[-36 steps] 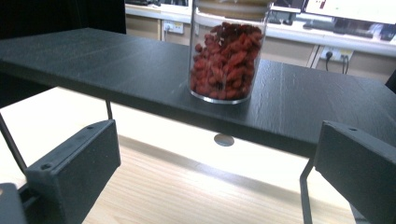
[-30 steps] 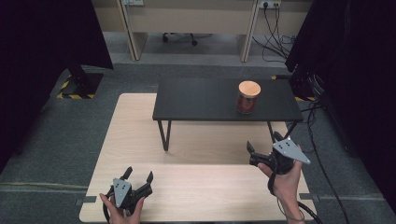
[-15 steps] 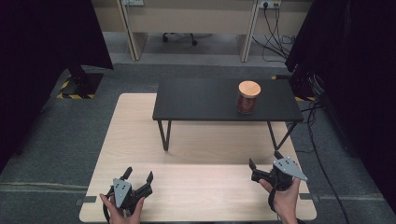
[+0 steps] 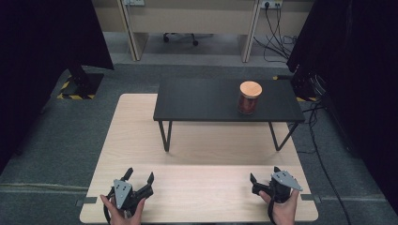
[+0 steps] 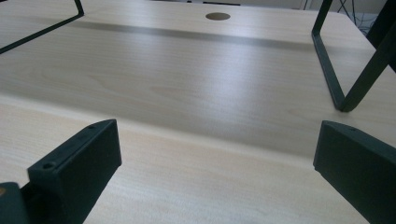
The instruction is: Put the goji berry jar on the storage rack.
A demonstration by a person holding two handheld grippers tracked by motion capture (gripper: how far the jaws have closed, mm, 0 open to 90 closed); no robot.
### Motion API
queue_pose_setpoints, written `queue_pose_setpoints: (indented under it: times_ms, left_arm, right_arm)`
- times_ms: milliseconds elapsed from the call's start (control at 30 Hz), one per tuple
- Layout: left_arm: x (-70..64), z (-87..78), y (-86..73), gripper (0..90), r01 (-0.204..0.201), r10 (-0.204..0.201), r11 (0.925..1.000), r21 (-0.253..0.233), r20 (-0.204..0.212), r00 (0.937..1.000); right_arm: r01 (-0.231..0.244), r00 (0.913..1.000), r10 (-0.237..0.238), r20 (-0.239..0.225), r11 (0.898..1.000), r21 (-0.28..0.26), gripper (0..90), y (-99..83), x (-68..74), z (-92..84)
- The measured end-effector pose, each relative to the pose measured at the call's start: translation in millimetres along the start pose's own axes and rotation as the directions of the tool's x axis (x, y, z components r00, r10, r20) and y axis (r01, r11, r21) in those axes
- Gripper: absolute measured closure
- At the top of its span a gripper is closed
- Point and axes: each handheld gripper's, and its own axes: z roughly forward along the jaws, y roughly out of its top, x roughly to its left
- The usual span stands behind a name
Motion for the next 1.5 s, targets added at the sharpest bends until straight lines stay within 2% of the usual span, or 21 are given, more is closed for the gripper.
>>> queue_pose_setpoints:
  times_ms: [333, 667, 1500]
  left_arm:
    - [0.4, 0.0, 0.1, 16.3, 0.001, -0.001, 1.0, 0.001, 0.001, 1.0]
    - [0.3, 0.1, 0.3, 16.3, 0.004, -0.004, 1.0, 0.002, 0.002, 1.0]
    - [0.2, 0.2, 0.3, 16.3, 0.005, -0.005, 1.0, 0.002, 0.001, 1.0]
  right_arm:
    - [0.004, 1.0, -0.004, 0.005, 1.0, -0.005, 1.1, -7.7, 0.2, -1.1]
    - [-0.015, 0.9999, 0.015, -0.004, 1.0, -0.024, 1.2, -11.3, -3.7, -2.7]
    - [-0.046, 0.9989, 0.046, -0.01, 0.999, -0.024, 1.2, -11.8, -7.8, -3.6]
